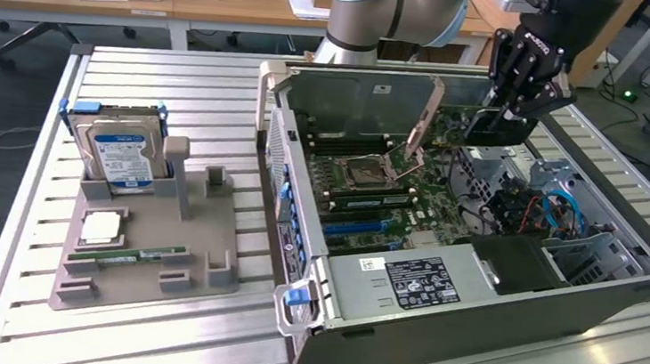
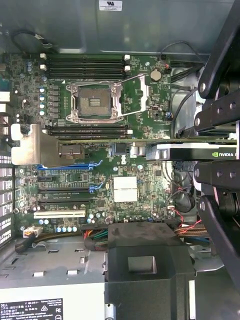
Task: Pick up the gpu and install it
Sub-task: 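Insert the gpu into the slot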
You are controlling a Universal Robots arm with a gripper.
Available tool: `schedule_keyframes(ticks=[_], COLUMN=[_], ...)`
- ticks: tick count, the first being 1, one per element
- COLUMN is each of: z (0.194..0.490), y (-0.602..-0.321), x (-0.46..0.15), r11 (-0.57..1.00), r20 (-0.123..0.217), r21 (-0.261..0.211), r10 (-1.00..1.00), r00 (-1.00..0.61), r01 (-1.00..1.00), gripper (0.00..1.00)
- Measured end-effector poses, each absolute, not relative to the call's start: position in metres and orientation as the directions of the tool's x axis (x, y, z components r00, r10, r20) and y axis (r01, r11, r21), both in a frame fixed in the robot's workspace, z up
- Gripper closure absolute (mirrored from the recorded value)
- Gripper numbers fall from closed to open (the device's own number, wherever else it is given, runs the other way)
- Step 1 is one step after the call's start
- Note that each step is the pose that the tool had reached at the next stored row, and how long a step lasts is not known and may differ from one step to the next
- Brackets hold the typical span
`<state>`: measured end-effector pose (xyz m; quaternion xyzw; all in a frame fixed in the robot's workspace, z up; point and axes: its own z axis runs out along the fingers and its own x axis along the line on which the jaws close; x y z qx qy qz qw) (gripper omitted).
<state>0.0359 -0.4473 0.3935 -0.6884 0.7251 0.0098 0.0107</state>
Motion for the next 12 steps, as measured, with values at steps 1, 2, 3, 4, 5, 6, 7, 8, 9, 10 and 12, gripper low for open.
schedule_keyframes(ticks=[1,2,3,4,5,6,7,8,9,10,12], z=[0.3935,0.3935,0.3935,0.3935,0.3934,0.3934,0.3934,0.3934,0.3933,0.3933,0.3932], y=[-0.4473,-0.4473,-0.4473,-0.4473,-0.4473,-0.4473,-0.4473,-0.4473,-0.4473,-0.4473,-0.4473], x=[0.0359,0.0359,0.0358,0.0353,0.0347,0.034,0.0331,0.0322,0.0311,0.0301,0.0282], r11=[0.052,0.052,0.052,0.052,0.052,0.052,0.052,0.052,0.052,0.052,0.052], r20=[-0.029,-0.029,-0.029,-0.029,-0.029,-0.029,-0.029,-0.029,-0.029,-0.029,-0.029], r21=[-0.001,-0.001,-0.001,-0.001,-0.001,-0.001,-0.001,-0.001,-0.001,-0.001,-0.001], r10=[-0.998,-0.998,-0.998,-0.998,-0.998,-0.998,-0.998,-0.998,-0.998,-0.998,-0.998], r00=[-0.052,-0.052,-0.052,-0.052,-0.052,-0.052,-0.052,-0.052,-0.052,-0.052,-0.052], r01=[-0.999,-0.999,-0.999,-0.999,-0.999,-0.999,-0.999,-0.999,-0.999,-0.999,-0.999], gripper=[0.73,0.73,0.73,0.73,0.73,0.73,0.73,0.73,0.73,0.73,0.73])
